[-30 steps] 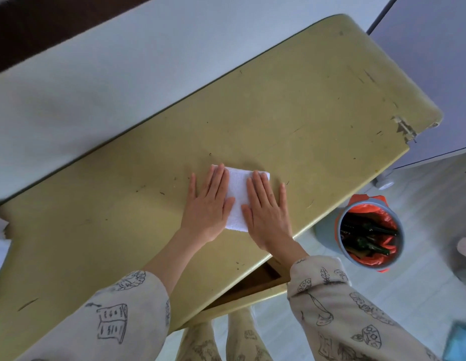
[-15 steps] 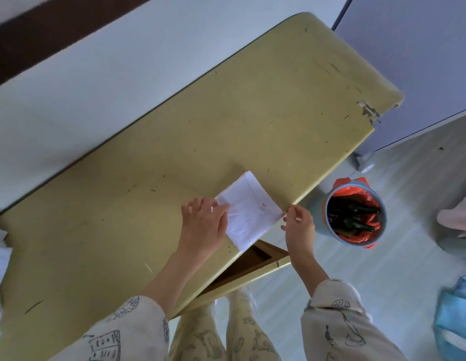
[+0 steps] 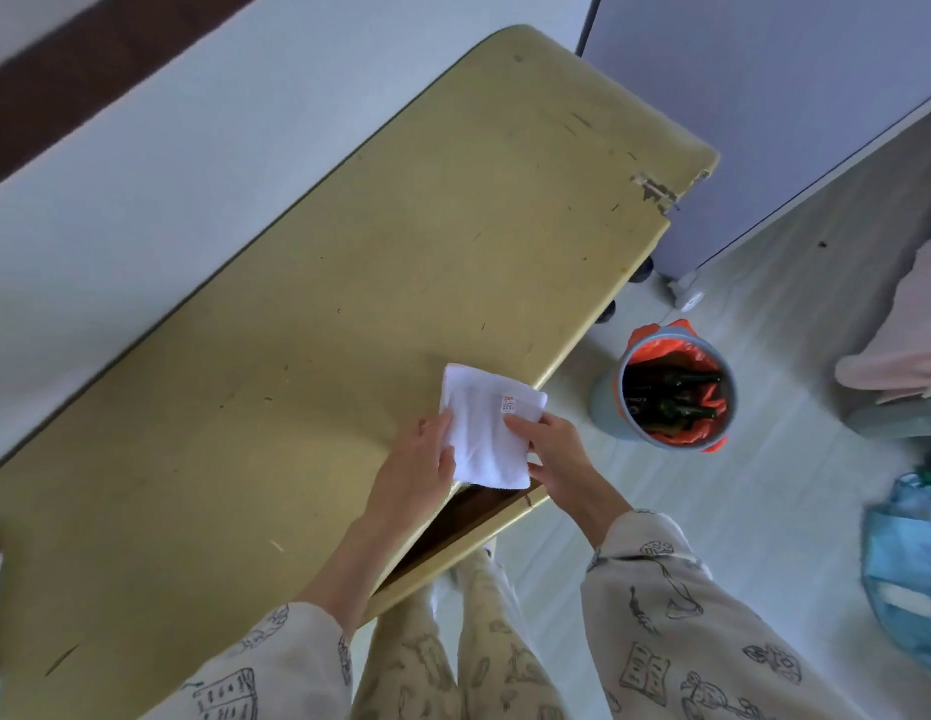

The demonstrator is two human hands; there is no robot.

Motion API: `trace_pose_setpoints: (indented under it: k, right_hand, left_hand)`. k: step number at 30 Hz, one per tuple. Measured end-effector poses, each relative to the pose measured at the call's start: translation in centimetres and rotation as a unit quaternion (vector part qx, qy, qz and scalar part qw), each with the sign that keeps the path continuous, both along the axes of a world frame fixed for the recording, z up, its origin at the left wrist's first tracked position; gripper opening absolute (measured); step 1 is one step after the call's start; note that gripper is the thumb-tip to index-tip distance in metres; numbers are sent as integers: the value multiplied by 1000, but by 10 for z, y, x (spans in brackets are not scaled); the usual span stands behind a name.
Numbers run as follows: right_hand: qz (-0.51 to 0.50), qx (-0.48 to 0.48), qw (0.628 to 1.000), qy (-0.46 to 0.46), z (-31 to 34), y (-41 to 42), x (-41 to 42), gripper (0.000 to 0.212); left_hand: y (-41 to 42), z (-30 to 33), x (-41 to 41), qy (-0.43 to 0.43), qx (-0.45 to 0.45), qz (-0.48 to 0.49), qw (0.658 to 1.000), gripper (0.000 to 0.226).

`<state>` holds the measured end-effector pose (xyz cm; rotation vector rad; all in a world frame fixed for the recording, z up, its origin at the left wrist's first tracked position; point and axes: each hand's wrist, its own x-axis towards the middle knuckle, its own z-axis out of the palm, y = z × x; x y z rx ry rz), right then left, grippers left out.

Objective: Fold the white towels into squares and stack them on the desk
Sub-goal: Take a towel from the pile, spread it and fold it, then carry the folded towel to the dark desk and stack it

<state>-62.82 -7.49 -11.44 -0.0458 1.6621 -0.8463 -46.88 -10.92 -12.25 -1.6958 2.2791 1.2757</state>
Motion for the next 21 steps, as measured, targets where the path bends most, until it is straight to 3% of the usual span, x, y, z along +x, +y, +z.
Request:
trace_pose_setpoints:
  k: [5,9,15,21]
  right_hand:
    - [152,-13,960,236,32,29,-10,16]
    - [162,-23,923,348,70,74,-13,26]
    - [-27,-23,916,400,138,193,3,16]
    - [-265,-60,893,359,206,347,32,7]
  left_hand:
    - [7,27,5,12,9,-29,999,27]
    - [12,57,0,67,-15,-107,992,24]
    - [69,103,-32,145,5,-238,960,25]
    - [188,163,-93,185,19,-471,863,28]
